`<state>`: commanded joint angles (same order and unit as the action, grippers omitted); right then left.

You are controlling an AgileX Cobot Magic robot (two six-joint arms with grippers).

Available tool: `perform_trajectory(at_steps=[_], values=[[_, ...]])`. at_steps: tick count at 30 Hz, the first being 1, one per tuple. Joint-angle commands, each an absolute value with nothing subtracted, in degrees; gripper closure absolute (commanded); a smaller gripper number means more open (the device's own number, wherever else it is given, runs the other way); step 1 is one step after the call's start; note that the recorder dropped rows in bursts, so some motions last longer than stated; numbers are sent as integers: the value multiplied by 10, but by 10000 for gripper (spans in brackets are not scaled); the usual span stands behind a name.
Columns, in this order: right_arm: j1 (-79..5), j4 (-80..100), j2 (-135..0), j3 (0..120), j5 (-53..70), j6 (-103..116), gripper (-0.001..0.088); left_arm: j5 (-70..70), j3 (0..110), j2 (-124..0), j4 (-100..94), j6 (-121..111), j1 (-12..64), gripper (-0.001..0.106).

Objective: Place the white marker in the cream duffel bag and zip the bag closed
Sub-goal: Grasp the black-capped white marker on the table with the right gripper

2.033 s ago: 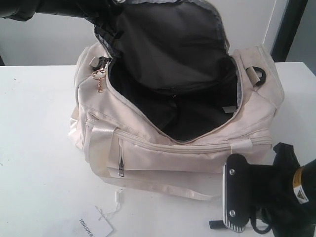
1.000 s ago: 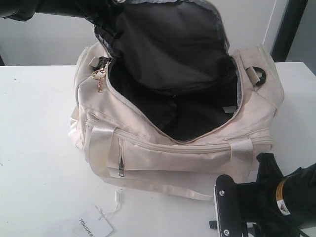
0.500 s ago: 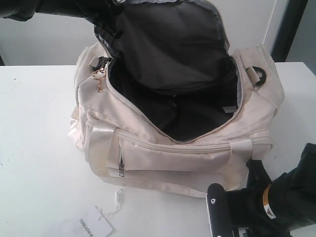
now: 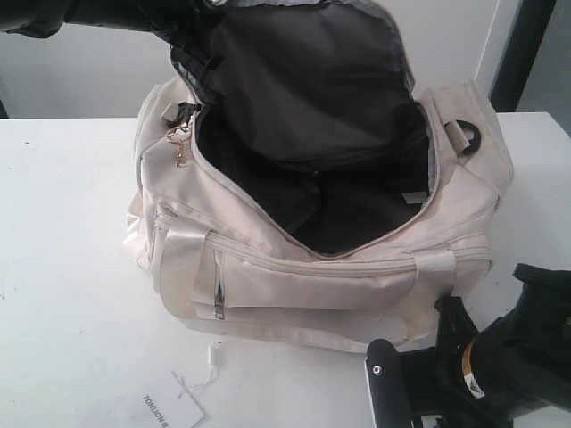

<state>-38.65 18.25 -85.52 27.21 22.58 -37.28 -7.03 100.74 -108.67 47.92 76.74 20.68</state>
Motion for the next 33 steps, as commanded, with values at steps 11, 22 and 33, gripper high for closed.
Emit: perform_trajectory(at_steps=[11,22,33], values=[[-386,179,-855,272,222,-373,628,-70,1007,-1087,479,767,207,1053],[-386,179,-855,272,224,-345,843,-70,1007,-1087,479,767,207,1053],[-388,179,-812,273,231,-345,843,-70,1007,-1087,479,767,207,1053]])
